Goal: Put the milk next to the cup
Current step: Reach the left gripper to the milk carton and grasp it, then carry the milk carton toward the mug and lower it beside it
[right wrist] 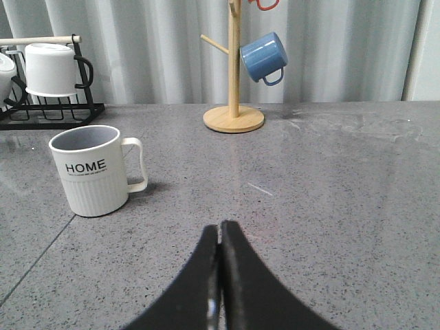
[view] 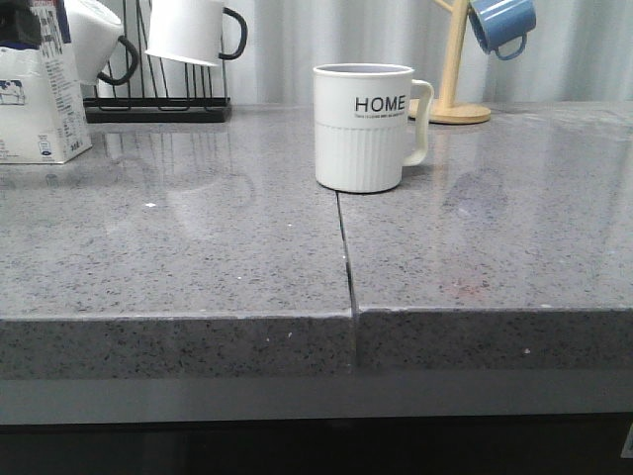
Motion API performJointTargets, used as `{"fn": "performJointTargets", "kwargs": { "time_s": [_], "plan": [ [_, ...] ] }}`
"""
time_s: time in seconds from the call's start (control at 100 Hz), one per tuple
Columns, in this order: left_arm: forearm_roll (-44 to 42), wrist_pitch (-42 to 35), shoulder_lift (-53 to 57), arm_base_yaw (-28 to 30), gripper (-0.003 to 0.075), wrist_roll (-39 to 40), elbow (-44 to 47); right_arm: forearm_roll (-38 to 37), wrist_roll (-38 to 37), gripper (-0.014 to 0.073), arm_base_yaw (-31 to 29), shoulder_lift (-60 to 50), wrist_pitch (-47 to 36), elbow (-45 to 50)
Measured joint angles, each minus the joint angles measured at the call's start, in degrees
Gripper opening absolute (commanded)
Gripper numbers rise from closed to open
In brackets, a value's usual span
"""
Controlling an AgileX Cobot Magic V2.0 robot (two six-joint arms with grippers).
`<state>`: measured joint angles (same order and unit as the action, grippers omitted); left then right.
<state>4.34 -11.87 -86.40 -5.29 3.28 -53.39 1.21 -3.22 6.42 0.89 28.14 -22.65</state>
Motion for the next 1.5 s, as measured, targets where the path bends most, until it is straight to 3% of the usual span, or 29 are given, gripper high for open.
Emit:
{"fn": "performJointTargets", "kwargs": {
  "time_s": [0.81, 0.9, 1.07, 1.19, 1.5],
  "plan": [
    [-0.2, -7.6, -11.7, -0.22, 0.063, 0.04, -8.57, 0.0, 0.0, -0.0067, 0.0, 0.0, 0.0, 0.0],
    [-0.2, -8.61, -12.62, -0.22, 0.0545, 0.04, -8.66, 0.0, 0.0, -0.0067, 0.0, 0.0, 0.0, 0.0],
    [-0.2, -9.14, -13.12, -0.22, 0.0242, 0.17, -8.74, 0.0, 0.0, -0.0067, 0.0, 0.0, 0.0, 0.0],
    [-0.2, -9.14, -13.12, -0.22, 0.0092, 0.26, -8.74, 0.0, 0.0, -0.0067, 0.0, 0.0, 0.0, 0.0],
    [-0.77, -7.27, -11.72, -0.44, 0.0074, 0.26, -8.74, 0.0, 0.0, -0.0067, 0.0, 0.0, 0.0, 0.0]
  ]
}}
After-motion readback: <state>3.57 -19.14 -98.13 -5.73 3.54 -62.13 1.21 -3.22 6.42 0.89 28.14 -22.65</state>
